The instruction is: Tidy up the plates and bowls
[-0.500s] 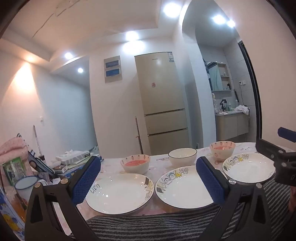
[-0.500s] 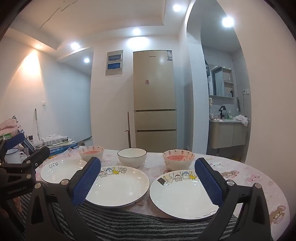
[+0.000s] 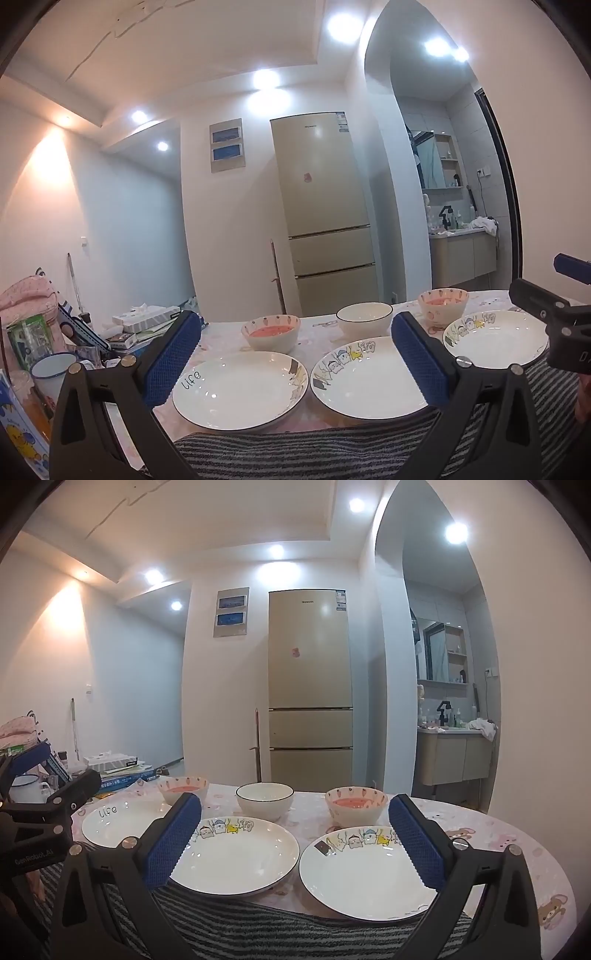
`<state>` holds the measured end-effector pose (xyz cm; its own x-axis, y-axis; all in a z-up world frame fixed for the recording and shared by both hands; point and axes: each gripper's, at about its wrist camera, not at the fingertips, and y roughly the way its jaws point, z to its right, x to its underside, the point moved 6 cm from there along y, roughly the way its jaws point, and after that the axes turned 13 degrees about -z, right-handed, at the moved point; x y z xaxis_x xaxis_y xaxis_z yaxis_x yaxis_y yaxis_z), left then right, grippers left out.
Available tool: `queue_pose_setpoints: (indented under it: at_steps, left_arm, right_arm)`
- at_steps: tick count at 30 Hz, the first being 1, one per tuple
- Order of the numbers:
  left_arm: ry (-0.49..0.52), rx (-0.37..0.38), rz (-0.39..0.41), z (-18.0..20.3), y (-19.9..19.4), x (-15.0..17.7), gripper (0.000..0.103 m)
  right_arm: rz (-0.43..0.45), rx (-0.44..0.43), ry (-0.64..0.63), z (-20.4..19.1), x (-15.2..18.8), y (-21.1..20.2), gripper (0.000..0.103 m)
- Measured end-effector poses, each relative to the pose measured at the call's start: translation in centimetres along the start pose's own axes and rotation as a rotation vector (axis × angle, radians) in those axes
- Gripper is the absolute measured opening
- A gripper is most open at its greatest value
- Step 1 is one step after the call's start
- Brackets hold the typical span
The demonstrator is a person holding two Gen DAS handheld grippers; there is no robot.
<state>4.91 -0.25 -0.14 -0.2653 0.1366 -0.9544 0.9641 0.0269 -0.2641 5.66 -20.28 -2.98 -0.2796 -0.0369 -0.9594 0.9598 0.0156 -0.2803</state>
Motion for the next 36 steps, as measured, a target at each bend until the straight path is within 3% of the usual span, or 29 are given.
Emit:
queue_pose_setpoints:
  at_steps: [25, 36]
  left_arm:
    - [-0.012, 0.003, -0.005, -0.11, 0.22, 0.04, 0.103]
    - [-0.036, 0.01, 0.028, -0.38, 0.0, 0.09, 0.103]
  right_arm:
    - [0.005, 0.007, -0.021, -0.65, 0.41, 0.19, 0.103]
    - [0.005, 0.007, -0.019, -0.57, 0.35, 0.14, 0.103]
